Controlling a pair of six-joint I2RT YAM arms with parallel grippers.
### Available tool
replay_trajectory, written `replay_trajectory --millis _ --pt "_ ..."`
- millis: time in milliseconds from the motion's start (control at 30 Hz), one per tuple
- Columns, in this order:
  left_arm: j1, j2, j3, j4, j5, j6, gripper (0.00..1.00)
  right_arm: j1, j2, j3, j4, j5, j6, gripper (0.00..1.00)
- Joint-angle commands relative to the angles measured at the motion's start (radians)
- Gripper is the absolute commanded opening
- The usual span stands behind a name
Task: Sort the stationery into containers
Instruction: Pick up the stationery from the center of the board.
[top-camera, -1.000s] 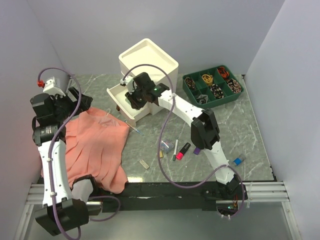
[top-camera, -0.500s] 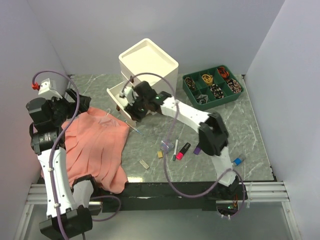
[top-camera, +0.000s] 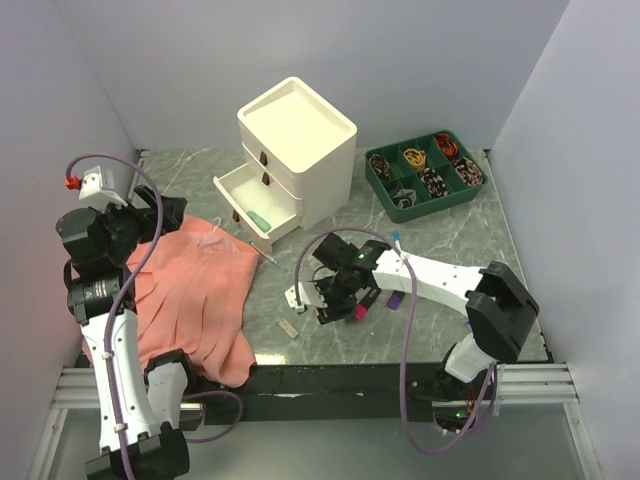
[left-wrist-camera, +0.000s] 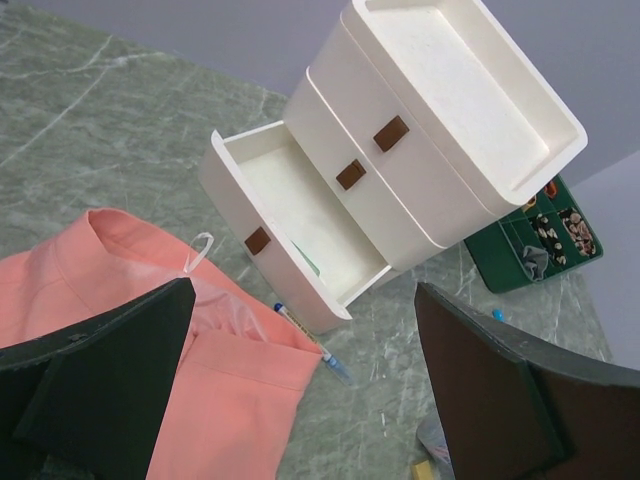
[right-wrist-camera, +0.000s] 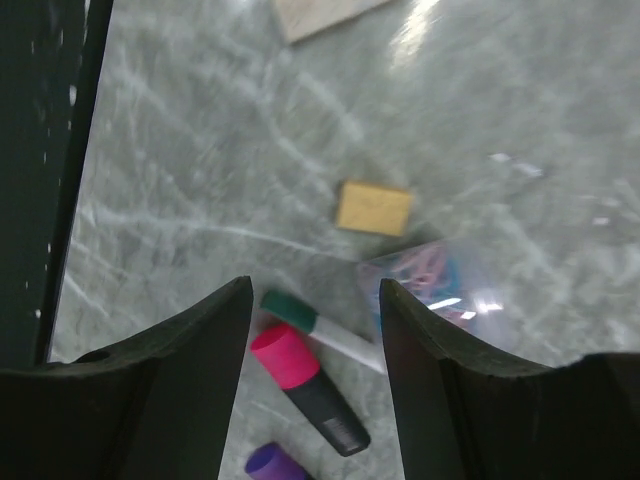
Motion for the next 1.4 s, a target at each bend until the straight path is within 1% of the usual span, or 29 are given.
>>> replay_trajectory --millis 0,233,533,633,800,1033,1233,1267,1367 --pt "-0.001 -0.032 -0.028 0.037 0.014 -0.016 0.99 0.031 0.002 -0.009 0.029 0.020 -0.088 0.61" --pt "0.000 -0.058 -0.050 0.001 0.012 -0.007 0.99 0.071 0.110 0.042 0.043 0.027 -0.070 0.57" --pt "0.000 -0.075 -0.074 -0.006 0.007 -0.006 0.99 0.085 0.176 0.066 0.073 0.075 -0.057 0.57" --pt "0.000 -0.075 -0.081 -0.008 0.018 -0.009 0.99 0.083 0.176 0.069 0.078 0.083 -0.059 0.56" --pt "0.002 -0.070 -0.097 0.015 0.033 -0.027 0.99 0.083 0.184 0.080 0.095 0.101 -0.041 0.56" --pt "0.002 -0.067 -0.102 0.020 0.041 -0.030 1.00 0.083 0.250 0.098 0.116 0.144 -0.008 0.58" --pt "0.000 -0.069 -0.108 0.021 0.043 -0.032 0.99 0.083 0.291 0.120 0.100 0.152 0.006 0.58" --pt "0.002 -0.069 -0.110 0.021 0.043 -0.032 1.00 0.083 0.295 0.123 0.087 0.152 0.006 0.54" --pt "0.002 -0.069 -0.114 0.023 0.047 -0.032 0.99 0.083 0.290 0.137 0.057 0.135 0.001 0.36"
